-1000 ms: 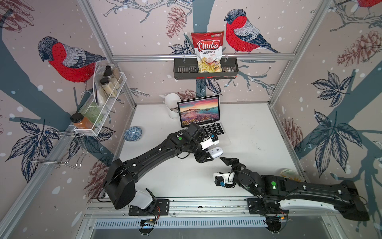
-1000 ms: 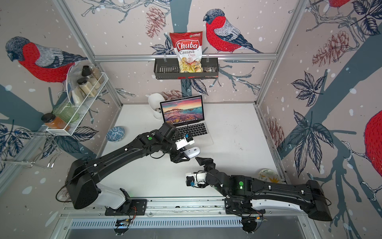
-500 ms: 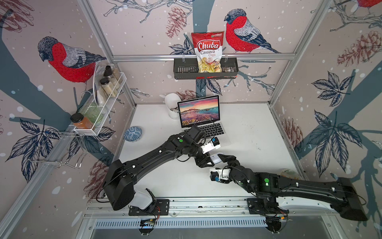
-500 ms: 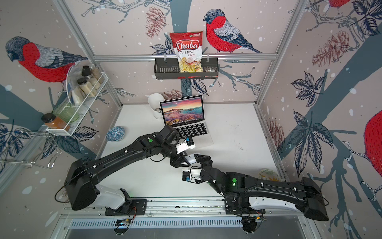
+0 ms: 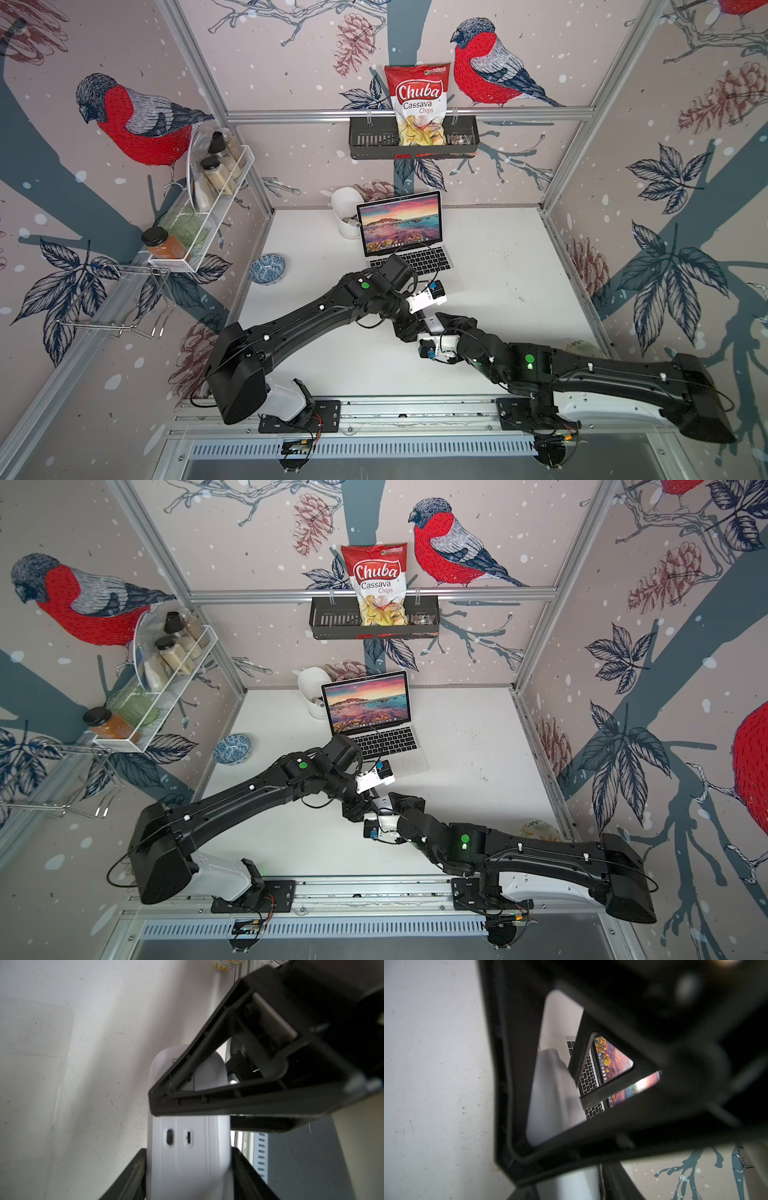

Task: Remove the wireless mouse receiver from the laptop
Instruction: Place the mouse at the center of the board.

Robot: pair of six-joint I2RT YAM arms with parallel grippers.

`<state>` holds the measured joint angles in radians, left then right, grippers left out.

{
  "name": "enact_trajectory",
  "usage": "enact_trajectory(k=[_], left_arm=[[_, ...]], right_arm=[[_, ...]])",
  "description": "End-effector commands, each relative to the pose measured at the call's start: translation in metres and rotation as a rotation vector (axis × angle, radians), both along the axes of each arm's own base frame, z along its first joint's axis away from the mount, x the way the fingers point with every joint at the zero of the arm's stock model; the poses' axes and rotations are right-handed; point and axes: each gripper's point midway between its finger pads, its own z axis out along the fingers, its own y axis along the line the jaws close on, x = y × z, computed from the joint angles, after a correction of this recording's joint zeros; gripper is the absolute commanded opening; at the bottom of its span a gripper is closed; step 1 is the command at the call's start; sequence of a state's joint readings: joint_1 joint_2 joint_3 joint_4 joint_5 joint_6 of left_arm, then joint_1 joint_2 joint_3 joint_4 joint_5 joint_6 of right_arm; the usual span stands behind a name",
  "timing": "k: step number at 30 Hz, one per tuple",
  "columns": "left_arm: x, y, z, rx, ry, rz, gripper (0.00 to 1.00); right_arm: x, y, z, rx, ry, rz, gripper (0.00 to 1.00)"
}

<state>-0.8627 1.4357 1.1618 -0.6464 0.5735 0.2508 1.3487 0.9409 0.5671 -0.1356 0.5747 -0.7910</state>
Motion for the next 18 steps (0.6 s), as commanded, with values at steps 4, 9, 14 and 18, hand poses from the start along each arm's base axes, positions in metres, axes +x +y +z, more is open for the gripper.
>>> enact_trajectory(k=[4,9,14,18], left_arm=[[-0.007,-0.003,0.006,-0.023,0.005,-0.035,0.50],[-0.001,-0.003,0.009,-0.025,-0.037,-0.013,0.66],[0.031,0.007,0.006,0.002,-0.161,0.121,0.97],[0.065,0.021,0.016,-0.029,-0.279,0.285,0.97]], right_arm=[[0.001,0.004,0.007,0.032,0.006,-0.010,0.05],[0.001,0.005,0.008,0.040,0.013,-0.011,0.00],[0.001,0.001,0.007,0.062,0.045,-0.034,0.00],[0.004,-0.003,0.005,0.093,0.100,-0.075,0.00]])
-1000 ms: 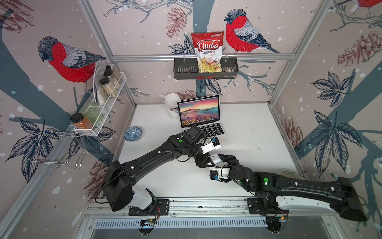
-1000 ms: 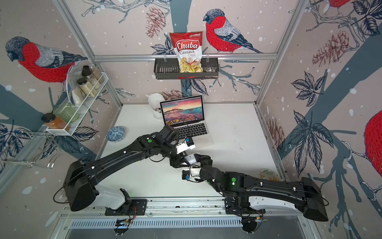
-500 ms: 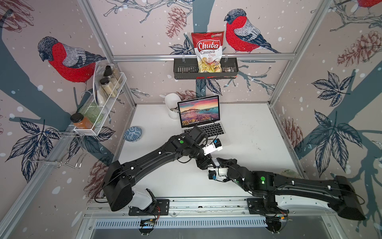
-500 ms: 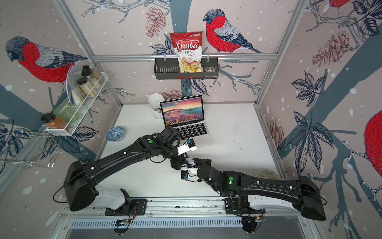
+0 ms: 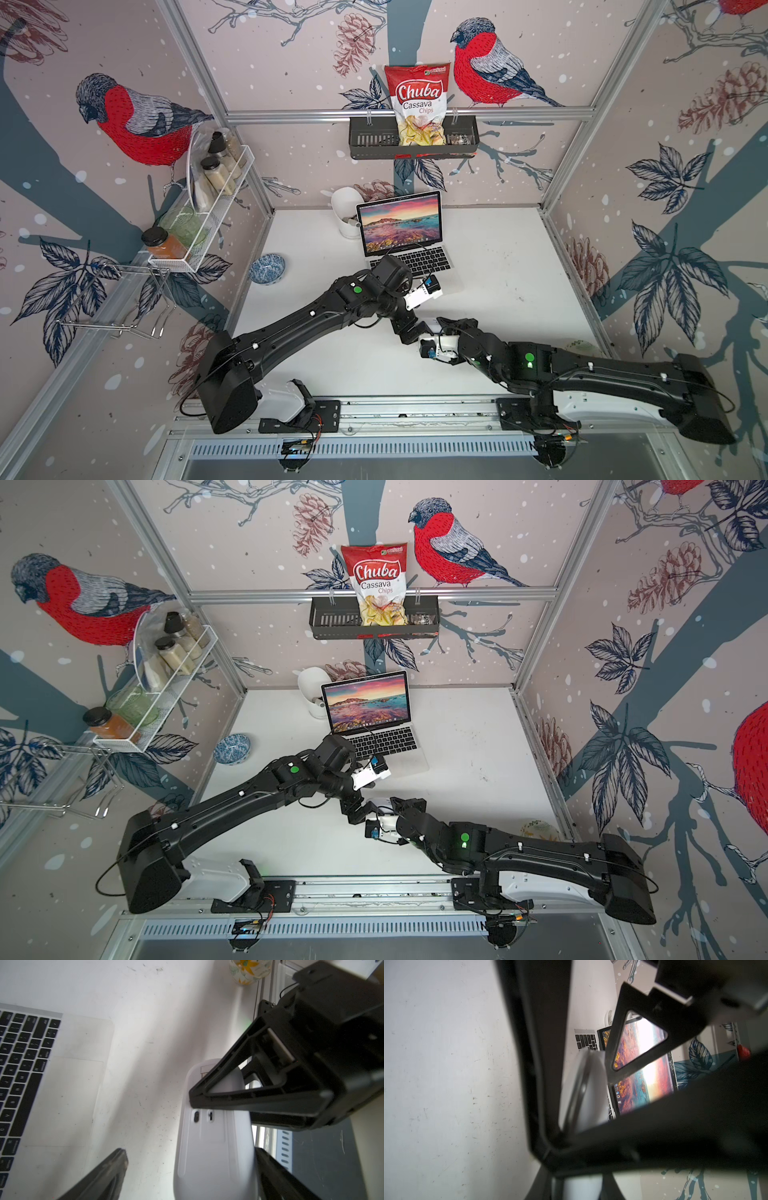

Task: Remove the wireless mouse receiver from the laptop
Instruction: Place the mouse at the center of the board.

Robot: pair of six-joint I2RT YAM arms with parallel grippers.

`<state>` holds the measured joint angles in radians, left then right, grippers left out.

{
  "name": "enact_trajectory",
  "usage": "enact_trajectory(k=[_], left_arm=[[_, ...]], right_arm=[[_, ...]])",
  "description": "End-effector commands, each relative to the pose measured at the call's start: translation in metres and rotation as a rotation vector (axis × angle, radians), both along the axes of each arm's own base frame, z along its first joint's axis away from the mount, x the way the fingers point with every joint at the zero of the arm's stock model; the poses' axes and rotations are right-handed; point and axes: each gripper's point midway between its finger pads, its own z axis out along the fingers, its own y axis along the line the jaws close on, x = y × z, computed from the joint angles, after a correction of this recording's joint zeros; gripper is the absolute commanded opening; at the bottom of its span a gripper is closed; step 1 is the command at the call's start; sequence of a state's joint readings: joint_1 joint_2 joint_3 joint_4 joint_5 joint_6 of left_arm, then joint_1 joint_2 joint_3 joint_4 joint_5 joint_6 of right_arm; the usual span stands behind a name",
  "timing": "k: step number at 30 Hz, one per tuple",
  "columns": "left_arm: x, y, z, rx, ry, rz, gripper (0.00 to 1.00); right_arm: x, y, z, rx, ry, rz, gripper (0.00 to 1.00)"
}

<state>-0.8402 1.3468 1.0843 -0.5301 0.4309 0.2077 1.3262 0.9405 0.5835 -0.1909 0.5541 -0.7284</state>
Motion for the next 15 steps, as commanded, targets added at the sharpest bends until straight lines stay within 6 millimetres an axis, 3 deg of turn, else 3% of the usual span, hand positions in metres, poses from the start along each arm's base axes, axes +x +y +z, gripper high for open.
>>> enact_trajectory(k=[1,7,12,15], left_arm=[[0.045,0.013,0.013,-0.021,-0.174,0.192,0.98],[0.082,0.065,0.052,-0.051,-0.420,0.527,0.98],[0.088,0.128,0.093,-0.156,-0.528,0.871,0.98],[0.084,0.155,0.098,-0.271,-0.481,1.057,0.97]], right_arm=[[0.003,0.001,0.009,0.099,0.061,-0.060,0.00],[0.019,-0.009,0.009,0.226,0.227,-0.195,0.00],[0.069,-0.034,0.028,0.533,0.476,-0.422,0.00],[0.101,-0.053,0.044,0.774,0.605,-0.483,0.00]])
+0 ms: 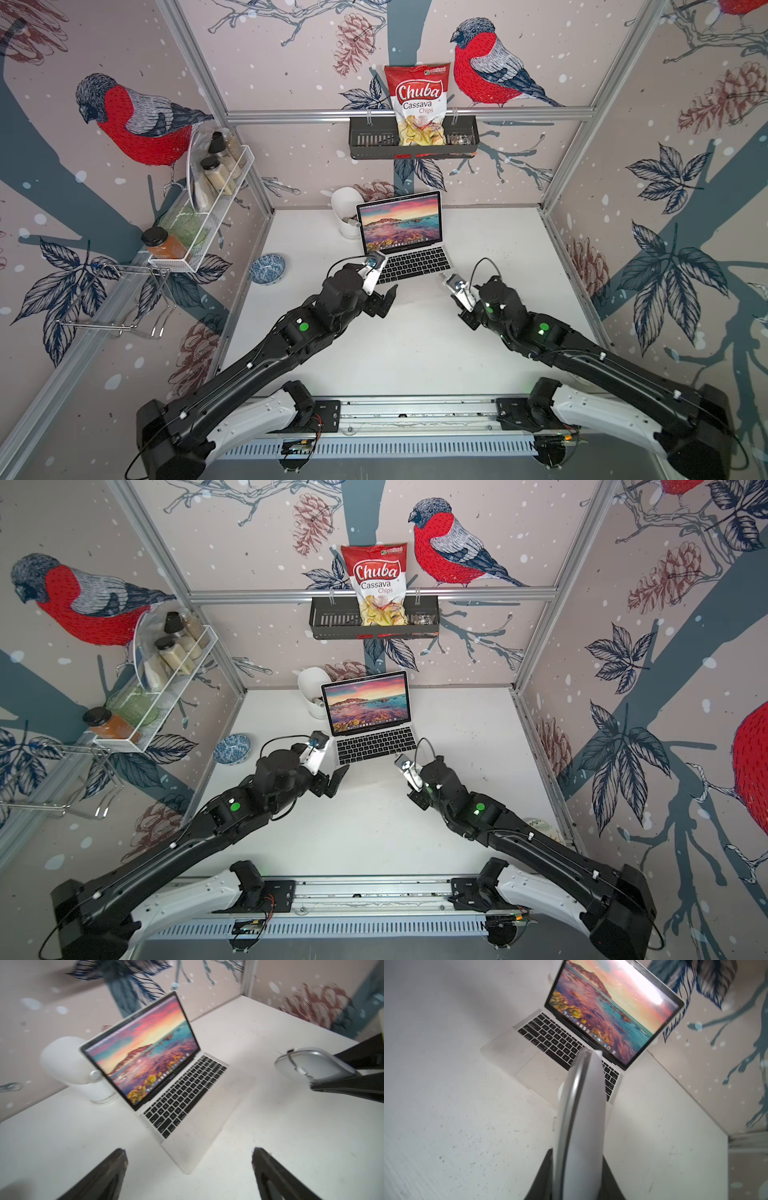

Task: Remove the wireless mouse receiver from the laptop
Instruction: Place the mouse at the center of the board.

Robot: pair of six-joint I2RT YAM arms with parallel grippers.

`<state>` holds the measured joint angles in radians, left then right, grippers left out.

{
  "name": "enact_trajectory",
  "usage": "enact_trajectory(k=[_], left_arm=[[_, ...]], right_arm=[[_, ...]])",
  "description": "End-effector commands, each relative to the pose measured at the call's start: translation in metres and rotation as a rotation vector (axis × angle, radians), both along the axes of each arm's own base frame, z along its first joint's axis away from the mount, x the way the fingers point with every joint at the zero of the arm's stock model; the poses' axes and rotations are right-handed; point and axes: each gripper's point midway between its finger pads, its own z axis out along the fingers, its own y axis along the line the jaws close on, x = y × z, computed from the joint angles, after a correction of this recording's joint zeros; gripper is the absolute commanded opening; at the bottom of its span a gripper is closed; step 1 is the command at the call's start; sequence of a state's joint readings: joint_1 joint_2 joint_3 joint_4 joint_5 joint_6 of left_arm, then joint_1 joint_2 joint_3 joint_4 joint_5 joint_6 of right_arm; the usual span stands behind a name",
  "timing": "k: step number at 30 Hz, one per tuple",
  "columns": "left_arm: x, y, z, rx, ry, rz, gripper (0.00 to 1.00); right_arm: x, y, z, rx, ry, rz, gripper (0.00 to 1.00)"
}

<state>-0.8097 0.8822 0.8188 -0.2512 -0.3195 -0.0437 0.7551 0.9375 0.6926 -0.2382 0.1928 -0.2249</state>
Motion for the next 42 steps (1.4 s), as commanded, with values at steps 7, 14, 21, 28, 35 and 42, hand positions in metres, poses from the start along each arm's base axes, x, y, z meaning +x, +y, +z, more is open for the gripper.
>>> enact_trajectory(k=[7,14,21,28,35,42], left_arm=[[0.017,0.041,-0.008,-0.259,0.024,0.365,0.97],[0.028,0.040,-0.032,-0.266,0.001,0.410,0.97],[0.031,0.038,-0.045,-0.201,0.012,0.407,0.97],[0.034,0.033,-0.053,-0.188,0.027,0.390,0.97],[0.036,0.026,-0.058,-0.161,0.047,0.359,0.97],[0.036,0.024,-0.063,-0.148,0.059,0.353,0.97]], right_arm=[[0.069,-0.034,0.012,0.647,0.319,-0.041,0.00],[0.105,-0.059,-0.023,0.769,0.518,-0.014,0.00],[0.111,-0.089,-0.075,0.700,0.609,-0.185,0.00],[0.085,-0.103,-0.138,0.618,0.744,-0.338,0.00],[0.081,-0.109,-0.165,0.608,0.815,-0.404,0.00],[0.082,-0.124,-0.184,0.548,0.864,-0.503,0.00]])
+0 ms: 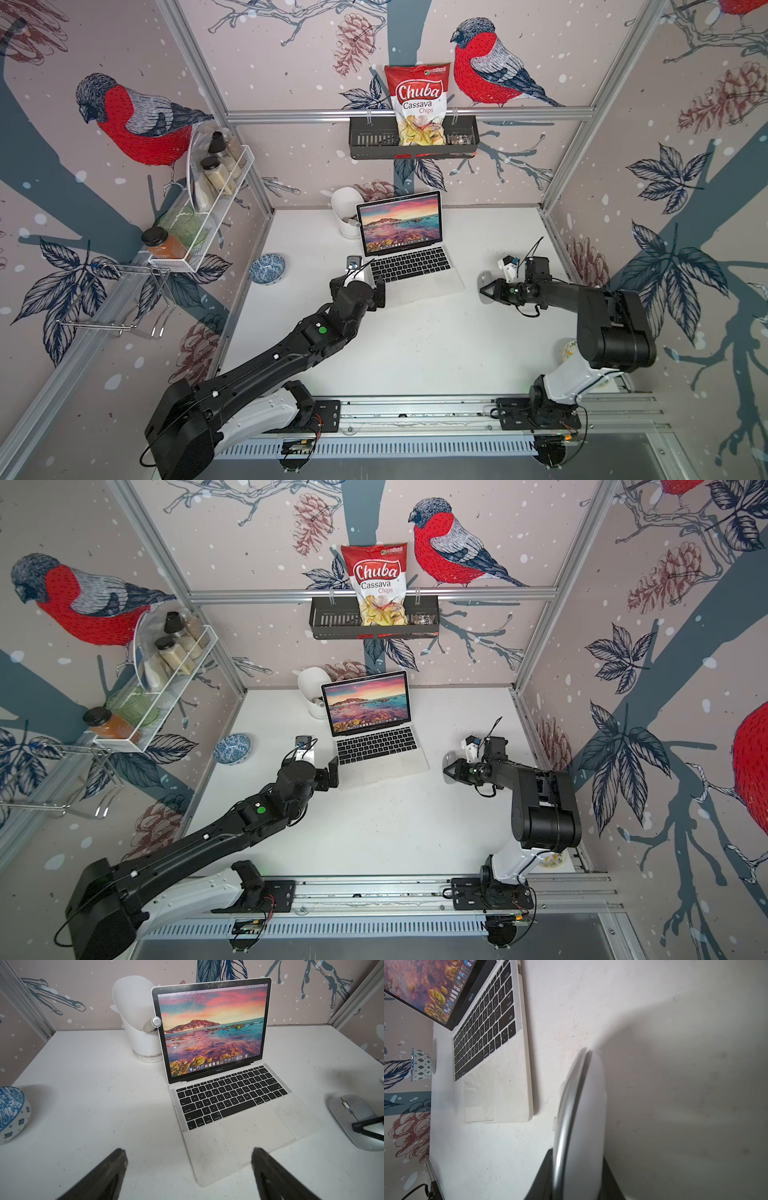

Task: Remove the wireless mouse receiver from the laptop
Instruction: Place the mouse at the center of the board.

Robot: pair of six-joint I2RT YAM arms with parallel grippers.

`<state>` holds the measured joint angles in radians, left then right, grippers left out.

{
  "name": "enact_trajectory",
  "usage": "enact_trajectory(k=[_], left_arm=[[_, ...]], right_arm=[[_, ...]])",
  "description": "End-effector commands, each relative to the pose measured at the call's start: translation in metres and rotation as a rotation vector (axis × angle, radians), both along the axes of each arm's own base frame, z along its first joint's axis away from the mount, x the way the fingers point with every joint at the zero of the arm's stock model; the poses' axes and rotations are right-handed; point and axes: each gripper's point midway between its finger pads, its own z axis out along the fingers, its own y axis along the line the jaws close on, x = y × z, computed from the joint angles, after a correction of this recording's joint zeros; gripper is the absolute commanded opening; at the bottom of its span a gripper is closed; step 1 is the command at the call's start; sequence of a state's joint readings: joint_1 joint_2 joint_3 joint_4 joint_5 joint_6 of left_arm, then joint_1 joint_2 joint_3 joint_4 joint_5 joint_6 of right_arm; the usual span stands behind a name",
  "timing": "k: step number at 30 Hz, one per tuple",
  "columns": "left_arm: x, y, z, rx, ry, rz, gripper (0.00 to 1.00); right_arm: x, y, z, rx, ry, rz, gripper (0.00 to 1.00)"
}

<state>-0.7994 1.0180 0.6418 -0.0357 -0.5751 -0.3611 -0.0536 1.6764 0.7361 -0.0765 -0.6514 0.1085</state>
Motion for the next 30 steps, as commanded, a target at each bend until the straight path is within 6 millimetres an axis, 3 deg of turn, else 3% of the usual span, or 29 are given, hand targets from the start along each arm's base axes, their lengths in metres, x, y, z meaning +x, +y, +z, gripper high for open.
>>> enact_trajectory(k=[1,5,8,10,14,16,25,30], left_arm=[[0.004,-0.004,0.006,-0.012,-0.021,-0.010,0.97],[0.004,-0.006,0.006,-0.007,-0.017,-0.022,0.97],[0.004,-0.008,0.004,-0.001,-0.009,-0.028,0.97],[0.004,-0.008,0.002,0.002,-0.003,-0.031,0.97],[0.003,-0.010,-0.001,0.000,0.006,-0.039,0.97],[0.003,-0.011,-0.003,0.000,0.010,-0.044,0.97],[0.000,-0.009,-0.008,0.002,0.021,-0.049,0.97],[0.000,-0.008,-0.008,-0.009,0.019,-0.043,0.97]], right_arm=[[-0.003,-0.016,-0.018,-0.075,0.075,-0.050,0.00],[-0.003,-0.020,-0.030,-0.074,0.133,-0.070,0.00],[-0.005,-0.023,-0.035,-0.090,0.158,-0.080,0.15],[-0.006,-0.026,-0.035,-0.106,0.160,-0.088,0.35],[-0.007,-0.034,-0.034,-0.159,0.161,-0.109,0.61],[-0.008,-0.038,-0.034,-0.181,0.165,-0.117,1.00],[-0.008,-0.051,-0.031,-0.376,0.171,-0.136,1.00],[0.008,-0.036,-0.019,-0.538,0.121,-0.082,1.00]])
